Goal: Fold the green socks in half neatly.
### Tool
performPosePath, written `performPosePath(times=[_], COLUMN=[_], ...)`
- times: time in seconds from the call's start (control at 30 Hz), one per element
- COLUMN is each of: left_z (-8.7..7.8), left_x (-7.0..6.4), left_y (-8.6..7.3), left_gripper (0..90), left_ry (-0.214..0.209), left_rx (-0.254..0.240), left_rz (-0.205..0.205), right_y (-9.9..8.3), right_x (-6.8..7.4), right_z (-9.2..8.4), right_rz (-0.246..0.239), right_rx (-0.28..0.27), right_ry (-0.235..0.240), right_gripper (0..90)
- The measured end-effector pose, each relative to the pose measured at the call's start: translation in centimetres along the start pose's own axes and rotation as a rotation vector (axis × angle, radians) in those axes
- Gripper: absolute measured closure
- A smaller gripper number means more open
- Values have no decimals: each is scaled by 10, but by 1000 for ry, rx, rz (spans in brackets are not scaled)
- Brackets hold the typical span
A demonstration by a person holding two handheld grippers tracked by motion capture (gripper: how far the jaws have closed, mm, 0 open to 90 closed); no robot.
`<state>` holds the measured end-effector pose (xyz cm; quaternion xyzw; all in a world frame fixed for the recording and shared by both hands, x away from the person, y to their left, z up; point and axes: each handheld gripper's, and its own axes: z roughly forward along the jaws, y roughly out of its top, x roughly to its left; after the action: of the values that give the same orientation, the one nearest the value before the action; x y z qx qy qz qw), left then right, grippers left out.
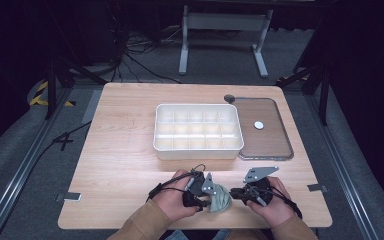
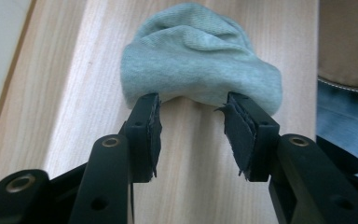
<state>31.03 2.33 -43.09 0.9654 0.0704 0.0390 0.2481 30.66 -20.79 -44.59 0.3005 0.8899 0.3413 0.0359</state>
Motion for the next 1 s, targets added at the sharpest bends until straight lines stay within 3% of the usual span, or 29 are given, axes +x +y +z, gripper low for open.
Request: performPosePath(times=[0.1, 0.23, 0.5, 0.63, 0.67, 0.77, 0.83, 0.9, 1.0], left_z=[0, 2, 13, 17, 18, 20, 21, 21, 21], left_x=[-1, -2, -4, -5, -6, -7, -8, -7, -8], left_y=[2, 4, 10, 12, 12, 15, 16, 18, 19], left_gripper=[560, 546, 531, 526, 526, 536, 550, 550, 549], left_ry=[-14, -21, 15, 36, 25, 29, 26, 28, 28], left_rx=[-19, -46, -55, -42, -44, -40, -38, -28, -32], left_rz=[10, 28, 37, 31, 14, -9, -19, -14, -30], right_y=[-1, 2, 4, 3, 2, 4, 5, 7, 8], right_x=[6, 14, 24, 22, 21, 16, 14, 7, 8], right_z=[13, 18, 28, 30, 30, 20, 13, -2, -2], right_rz=[-28, -59, -88, -69, -64, -38, -22, 25, 53], right_rx=[35, 35, 42, 38, 37, 85, 73, 9, -50], right_ry=[33, 44, 47, 56, 60, 59, 45, 2, -29], right_gripper=[843, 841, 845, 847, 839, 752, 752, 718, 641])
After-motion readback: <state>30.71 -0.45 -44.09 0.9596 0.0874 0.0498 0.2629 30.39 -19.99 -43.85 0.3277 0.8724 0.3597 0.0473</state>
